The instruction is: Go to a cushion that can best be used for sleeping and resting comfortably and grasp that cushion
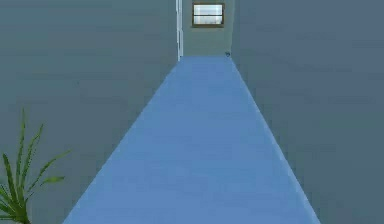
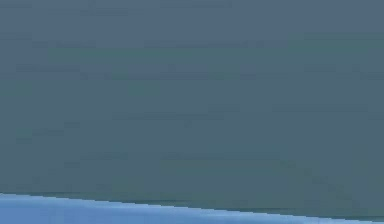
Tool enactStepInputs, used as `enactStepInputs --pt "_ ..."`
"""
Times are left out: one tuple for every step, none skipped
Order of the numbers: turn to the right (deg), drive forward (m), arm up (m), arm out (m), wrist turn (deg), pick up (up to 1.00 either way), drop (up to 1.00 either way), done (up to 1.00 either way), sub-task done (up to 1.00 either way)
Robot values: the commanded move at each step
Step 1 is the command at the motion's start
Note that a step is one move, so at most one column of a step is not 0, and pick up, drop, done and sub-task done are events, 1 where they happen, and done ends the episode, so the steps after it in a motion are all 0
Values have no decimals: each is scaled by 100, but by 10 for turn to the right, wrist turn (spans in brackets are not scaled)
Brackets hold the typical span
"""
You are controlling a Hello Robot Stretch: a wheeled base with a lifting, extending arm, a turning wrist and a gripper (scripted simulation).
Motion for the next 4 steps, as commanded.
enactStepInputs --pt "0 65 0 0 0 0 0 0 0" --pt "0 100 0 0 0 0 0 0 0" --pt "0 100 0 0 0 0 0 0 0" --pt "0 100 0 0 0 0 0 0 0"
